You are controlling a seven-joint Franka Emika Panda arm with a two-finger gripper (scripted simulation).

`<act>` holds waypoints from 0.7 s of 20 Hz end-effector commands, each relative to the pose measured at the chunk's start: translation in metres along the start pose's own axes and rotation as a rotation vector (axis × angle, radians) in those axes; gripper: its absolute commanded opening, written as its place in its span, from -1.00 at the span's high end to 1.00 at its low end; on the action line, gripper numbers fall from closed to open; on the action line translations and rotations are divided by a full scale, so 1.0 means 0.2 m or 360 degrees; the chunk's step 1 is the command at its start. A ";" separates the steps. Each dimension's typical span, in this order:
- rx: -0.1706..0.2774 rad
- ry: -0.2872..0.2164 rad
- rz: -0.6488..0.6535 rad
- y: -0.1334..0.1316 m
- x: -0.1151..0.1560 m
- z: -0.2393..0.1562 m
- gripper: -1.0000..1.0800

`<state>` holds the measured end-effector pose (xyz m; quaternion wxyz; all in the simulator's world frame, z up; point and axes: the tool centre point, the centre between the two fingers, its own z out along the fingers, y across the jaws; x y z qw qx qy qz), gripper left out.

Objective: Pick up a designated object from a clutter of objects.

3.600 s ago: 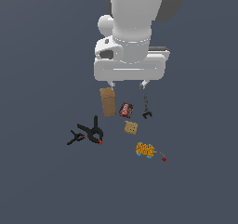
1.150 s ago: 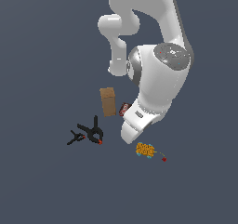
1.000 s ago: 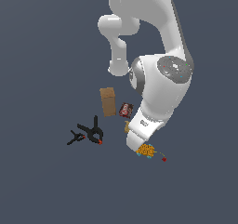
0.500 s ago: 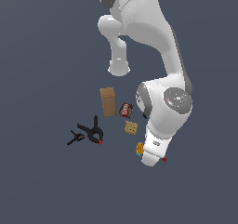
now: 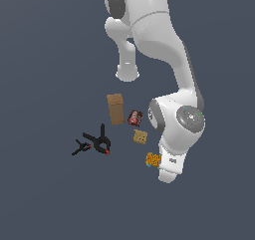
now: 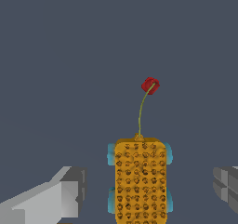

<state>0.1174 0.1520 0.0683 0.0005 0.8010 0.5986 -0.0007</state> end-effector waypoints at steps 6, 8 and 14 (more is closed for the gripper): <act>0.0001 0.0001 -0.0013 0.00 0.00 0.03 -0.92; 0.0001 0.0001 -0.0014 0.00 0.00 0.06 -0.92; 0.0000 0.0002 -0.0020 -0.01 0.01 0.21 -0.92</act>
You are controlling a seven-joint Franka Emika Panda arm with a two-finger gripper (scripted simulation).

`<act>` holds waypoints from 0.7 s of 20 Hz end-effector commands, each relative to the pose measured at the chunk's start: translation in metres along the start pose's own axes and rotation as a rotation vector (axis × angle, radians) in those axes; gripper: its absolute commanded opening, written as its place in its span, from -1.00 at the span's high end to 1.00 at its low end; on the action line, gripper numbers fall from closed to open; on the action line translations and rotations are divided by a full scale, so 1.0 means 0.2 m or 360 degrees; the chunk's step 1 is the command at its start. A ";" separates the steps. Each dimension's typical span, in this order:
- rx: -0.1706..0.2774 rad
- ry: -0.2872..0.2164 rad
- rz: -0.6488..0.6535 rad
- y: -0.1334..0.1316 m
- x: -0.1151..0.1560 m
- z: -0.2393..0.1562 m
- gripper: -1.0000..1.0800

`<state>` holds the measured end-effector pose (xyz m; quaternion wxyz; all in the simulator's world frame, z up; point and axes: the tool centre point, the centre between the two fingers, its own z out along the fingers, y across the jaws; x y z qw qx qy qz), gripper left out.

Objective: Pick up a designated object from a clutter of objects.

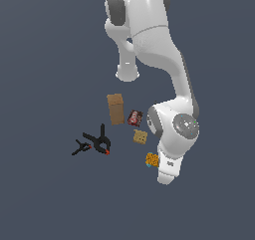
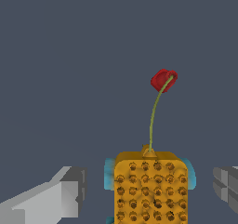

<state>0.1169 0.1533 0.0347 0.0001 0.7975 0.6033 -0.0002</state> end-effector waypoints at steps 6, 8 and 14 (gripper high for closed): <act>0.0000 0.0000 -0.0003 0.00 0.00 0.10 -0.92; 0.0000 0.0000 -0.0003 0.00 0.00 0.10 1.00; 0.0000 0.0000 -0.0003 0.00 0.00 0.10 1.00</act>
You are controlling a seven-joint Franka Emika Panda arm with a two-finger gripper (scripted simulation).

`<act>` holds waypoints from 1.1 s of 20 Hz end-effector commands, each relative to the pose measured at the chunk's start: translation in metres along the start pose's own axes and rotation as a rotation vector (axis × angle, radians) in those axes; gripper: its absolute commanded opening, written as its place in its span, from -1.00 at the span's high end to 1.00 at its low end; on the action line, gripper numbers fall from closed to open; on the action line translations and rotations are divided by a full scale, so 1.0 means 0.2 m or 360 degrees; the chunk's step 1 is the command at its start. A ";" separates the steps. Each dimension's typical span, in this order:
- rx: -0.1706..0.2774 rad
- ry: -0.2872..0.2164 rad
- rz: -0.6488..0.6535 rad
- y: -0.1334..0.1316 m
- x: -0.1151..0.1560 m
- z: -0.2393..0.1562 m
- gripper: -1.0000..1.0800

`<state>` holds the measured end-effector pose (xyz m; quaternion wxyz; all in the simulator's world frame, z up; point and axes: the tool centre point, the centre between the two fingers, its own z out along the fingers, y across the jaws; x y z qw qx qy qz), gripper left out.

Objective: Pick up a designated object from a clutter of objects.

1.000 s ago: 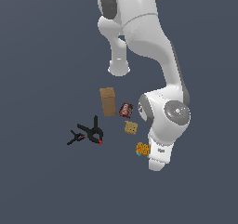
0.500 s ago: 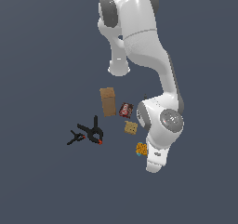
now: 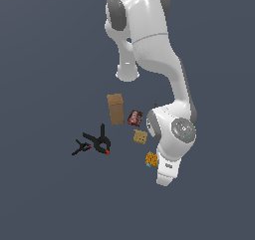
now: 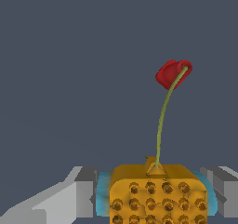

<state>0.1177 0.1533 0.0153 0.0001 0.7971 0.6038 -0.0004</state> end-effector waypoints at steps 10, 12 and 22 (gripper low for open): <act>0.0000 0.0000 0.0000 0.00 -0.03 -0.04 1.00; 0.0000 0.0000 0.0000 0.01 -0.05 -0.08 1.00; -0.0001 -0.0001 -0.0001 0.03 -0.28 -0.41 1.00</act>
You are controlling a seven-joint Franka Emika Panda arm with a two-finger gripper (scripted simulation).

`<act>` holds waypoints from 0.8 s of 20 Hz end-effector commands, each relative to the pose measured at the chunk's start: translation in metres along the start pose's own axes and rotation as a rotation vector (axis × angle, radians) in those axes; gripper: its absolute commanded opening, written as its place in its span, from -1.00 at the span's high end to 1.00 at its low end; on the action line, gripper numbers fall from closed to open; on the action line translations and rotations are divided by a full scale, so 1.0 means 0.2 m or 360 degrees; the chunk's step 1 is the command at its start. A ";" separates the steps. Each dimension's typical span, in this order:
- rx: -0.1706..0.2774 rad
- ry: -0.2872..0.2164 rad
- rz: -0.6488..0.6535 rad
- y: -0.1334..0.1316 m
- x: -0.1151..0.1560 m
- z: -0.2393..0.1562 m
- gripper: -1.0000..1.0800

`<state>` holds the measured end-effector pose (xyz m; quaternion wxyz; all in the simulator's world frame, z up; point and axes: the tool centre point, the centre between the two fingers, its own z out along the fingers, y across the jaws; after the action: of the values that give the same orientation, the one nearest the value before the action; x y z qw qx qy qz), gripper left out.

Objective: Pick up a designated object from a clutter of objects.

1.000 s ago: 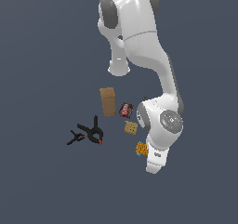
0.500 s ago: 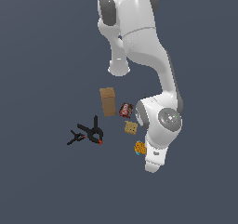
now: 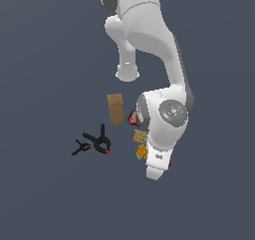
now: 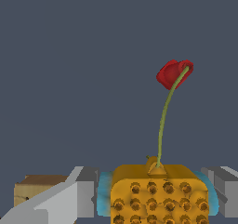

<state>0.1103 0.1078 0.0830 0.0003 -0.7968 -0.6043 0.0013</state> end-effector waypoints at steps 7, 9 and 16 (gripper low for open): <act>-0.0003 0.0001 0.0000 0.04 -0.29 -0.44 1.00; -0.0003 0.0002 0.0000 0.05 -0.35 -0.54 1.00; -0.0003 0.0004 -0.0001 0.08 -0.59 -0.91 1.00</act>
<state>0.0968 -0.0004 0.2488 0.0002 -0.7968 -0.6043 0.0000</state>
